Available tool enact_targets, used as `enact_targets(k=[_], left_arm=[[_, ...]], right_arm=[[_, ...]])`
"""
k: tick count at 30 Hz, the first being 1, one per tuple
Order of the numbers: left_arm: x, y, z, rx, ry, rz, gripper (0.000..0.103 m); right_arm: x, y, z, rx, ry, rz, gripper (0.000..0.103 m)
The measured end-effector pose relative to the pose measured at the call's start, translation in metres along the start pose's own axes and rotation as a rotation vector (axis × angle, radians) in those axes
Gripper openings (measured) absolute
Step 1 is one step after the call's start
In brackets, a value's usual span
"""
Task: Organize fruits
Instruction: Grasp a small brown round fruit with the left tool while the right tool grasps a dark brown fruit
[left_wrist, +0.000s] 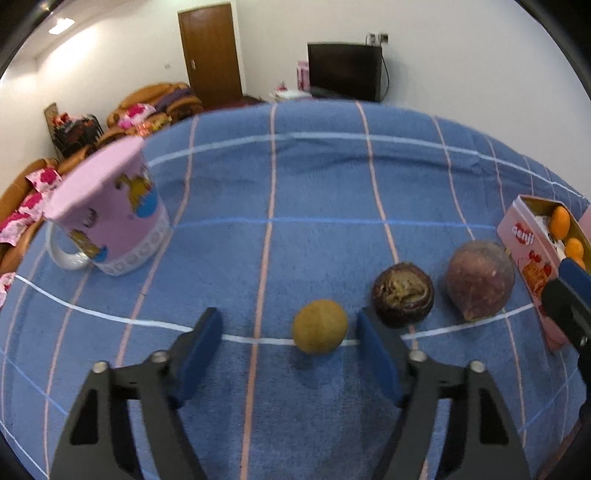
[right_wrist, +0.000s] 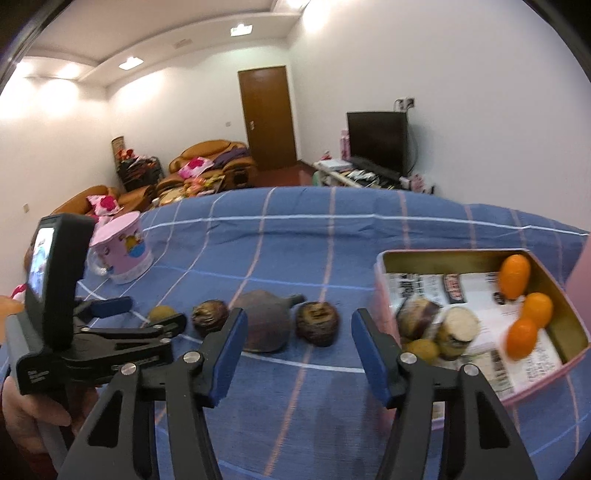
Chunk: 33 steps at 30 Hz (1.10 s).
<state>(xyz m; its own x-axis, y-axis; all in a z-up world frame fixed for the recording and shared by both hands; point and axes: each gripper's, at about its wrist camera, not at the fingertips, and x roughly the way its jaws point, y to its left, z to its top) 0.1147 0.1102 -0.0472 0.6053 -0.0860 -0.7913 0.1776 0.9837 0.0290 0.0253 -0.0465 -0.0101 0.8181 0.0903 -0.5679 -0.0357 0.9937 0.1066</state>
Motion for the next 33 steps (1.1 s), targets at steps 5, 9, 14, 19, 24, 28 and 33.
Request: enact_targets(k=[5, 9, 14, 19, 24, 28, 33], left_arm=[[-0.001, 0.008, 0.002, -0.028, -0.004, -0.033, 0.058], [-0.009, 0.014, -0.001, -0.008, -0.025, -0.057, 0.027], [-0.007, 0.043, 0.001, -0.082, -0.02, -0.074, 0.027], [-0.023, 0.08, 0.002, -0.216, -0.101, -0.038, 0.027], [-0.029, 0.093, 0.002, -0.286, -0.151, 0.041, 0.027], [-0.029, 0.101, 0.002, -0.318, -0.156, 0.041, 0.027], [-0.034, 0.098, 0.003, -0.301, -0.158, 0.048, 0.027]], right_arm=[[0.014, 0.009, 0.0, 0.006, 0.052, 0.044, 0.06], [0.019, 0.02, 0.001, -0.003, 0.062, 0.116, 0.052], [0.021, 0.046, 0.002, -0.084, 0.048, 0.161, 0.047], [0.039, 0.06, 0.006, -0.097, 0.092, 0.188, 0.046], [0.064, 0.075, 0.01, -0.13, 0.169, 0.146, 0.046], [0.077, 0.081, 0.01, -0.135, 0.217, 0.092, 0.046], [0.095, 0.098, 0.01, -0.237, 0.278, 0.006, 0.047]])
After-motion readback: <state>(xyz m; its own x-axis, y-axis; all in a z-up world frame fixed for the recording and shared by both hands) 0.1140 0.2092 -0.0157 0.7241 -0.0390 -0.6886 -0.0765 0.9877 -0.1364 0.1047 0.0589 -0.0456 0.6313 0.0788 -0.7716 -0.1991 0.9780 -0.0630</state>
